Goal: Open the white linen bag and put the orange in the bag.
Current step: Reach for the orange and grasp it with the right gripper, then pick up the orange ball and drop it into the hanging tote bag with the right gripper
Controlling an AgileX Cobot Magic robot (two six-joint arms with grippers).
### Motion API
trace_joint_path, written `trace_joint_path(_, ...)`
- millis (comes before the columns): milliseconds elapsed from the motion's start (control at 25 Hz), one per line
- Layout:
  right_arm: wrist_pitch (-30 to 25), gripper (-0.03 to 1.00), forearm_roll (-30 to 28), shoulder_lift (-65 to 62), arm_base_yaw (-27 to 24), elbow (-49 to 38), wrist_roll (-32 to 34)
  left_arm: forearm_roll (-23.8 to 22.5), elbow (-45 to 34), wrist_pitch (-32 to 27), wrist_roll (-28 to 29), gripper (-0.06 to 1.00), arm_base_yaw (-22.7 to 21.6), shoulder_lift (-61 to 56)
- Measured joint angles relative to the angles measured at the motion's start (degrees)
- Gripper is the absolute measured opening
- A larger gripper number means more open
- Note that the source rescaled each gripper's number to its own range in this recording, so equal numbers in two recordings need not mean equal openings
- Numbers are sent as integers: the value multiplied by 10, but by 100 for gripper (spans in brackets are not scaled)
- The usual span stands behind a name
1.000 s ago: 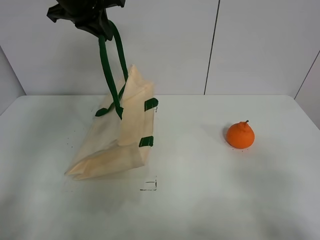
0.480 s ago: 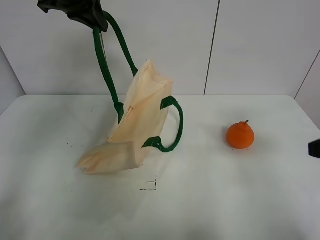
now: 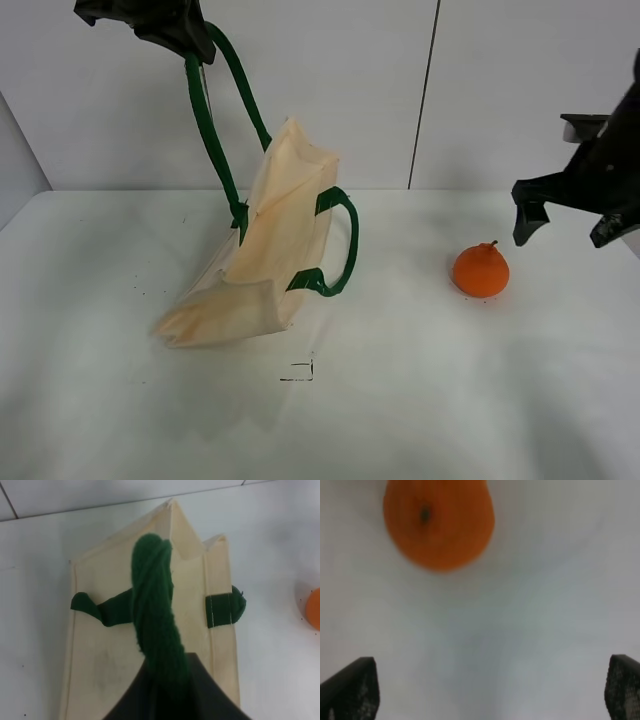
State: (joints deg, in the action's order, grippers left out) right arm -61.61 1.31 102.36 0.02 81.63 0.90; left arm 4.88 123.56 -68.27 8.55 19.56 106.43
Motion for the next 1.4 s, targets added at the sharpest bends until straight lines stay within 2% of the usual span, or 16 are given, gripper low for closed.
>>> trace_joint_path(160, -31, 100, -3, 100, 13, 116, -3, 1, 0, 0, 0, 0, 0, 0)
trace_joint_path(280, -35, 100, -2, 151, 34, 156, -3, 1, 0, 0, -1, 0, 0, 0)
trace_joint_path(440, -32, 100, 0, 191, 45, 162, -4, 1, 0, 0, -3, 0, 0, 0)
trace_joint_path(800, 19, 100, -13, 268, 45, 162, -4, 1, 0, 0, -3, 0, 0, 0)
trace_joint_path(920, 28, 98, 5, 280, 45, 162, -9, 1, 0, 0, -3, 0, 0, 0)
trace_joint_path(960, 29, 94, 12, 282, 45, 162, -12, 1, 0, 0, -3, 0, 0, 0)
trace_joint_path(1000, 29, 85, 16, 283, 45, 162, -12, 1, 0, 0, -3, 0, 0, 0)
trace_joint_path(1040, 29, 69, 17, 283, 45, 162, -12, 1, 0, 0, -4, 0, 0, 0)
trace_joint_path(1160, 23, 9, 19, 280, 45, 163, -12, 1, 0, 0, -4, 0, 0, 0)
trace_joint_path(1200, 18, 0, 20, 275, 45, 164, -12, 1, 0, 0, -4, 0, 0, 0)
trace_joint_path(1400, -34, 2, 36, 245, 45, 215, -14, 1, 0, 0, -4, 0, 0, 0)
